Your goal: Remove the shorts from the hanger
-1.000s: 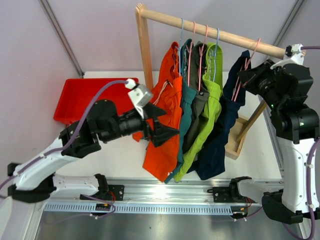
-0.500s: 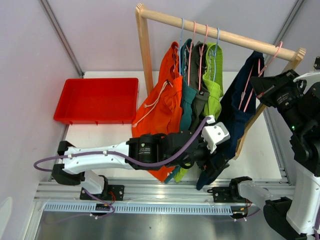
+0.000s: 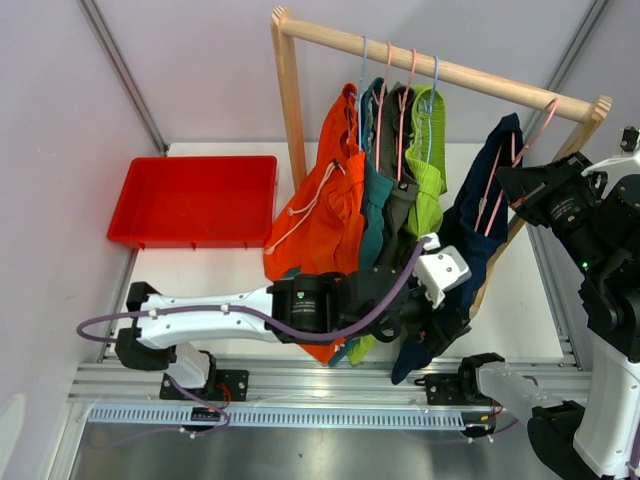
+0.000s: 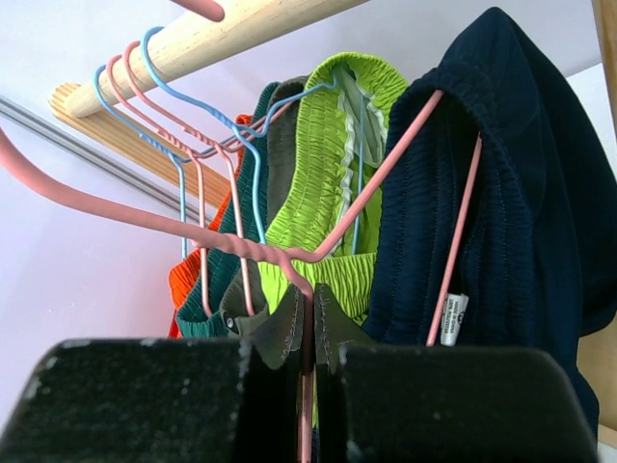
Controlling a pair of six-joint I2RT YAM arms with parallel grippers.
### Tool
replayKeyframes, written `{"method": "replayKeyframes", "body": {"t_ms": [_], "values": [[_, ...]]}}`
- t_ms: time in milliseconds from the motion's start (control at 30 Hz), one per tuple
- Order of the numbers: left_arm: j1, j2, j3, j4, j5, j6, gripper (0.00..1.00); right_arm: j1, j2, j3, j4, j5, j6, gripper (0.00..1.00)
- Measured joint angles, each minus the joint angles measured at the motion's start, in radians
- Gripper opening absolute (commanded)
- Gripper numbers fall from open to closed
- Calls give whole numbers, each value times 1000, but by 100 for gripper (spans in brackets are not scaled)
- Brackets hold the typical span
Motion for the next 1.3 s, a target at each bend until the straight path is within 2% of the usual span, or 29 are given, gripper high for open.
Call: {"method": "replayKeyframes", "body": {"t_ms": [33, 133, 167, 233, 267, 500, 633, 867, 967, 1067, 1300], "values": [[0, 8, 0, 4, 4, 0, 98, 0, 0, 0, 0, -2, 1, 0], [0, 35, 0, 12, 34, 0, 71, 0, 0, 0, 0, -5, 4, 0], [0, 44, 0, 12, 42, -1, 46, 0, 0, 0, 0, -8, 5, 0], [0, 56, 0, 13, 52, -2, 20, 0, 0, 0, 0, -9, 8, 0], [0, 60, 0, 11, 54, -2, 0, 0, 0, 0, -1, -10, 8, 0], [-27, 34, -30, 11, 14, -11, 0, 0, 2, 0, -10, -8, 8, 0], [-115, -50, -124, 13, -77, -32, 0, 5, 4, 1, -25, -9, 7, 0], [-310, -201, -391, 96, -168, -132, 0, 8, 13, 2, -70, -7, 8, 0], [-374, -188, -469, 139, -192, -171, 0, 9, 15, 2, -88, -9, 8, 0], [-390, -138, -486, 156, -216, -207, 0, 10, 15, 2, -127, -12, 8, 0], [-360, 0, -373, 105, -301, -227, 0, 9, -11, 5, -163, -62, 34, 0]]}}
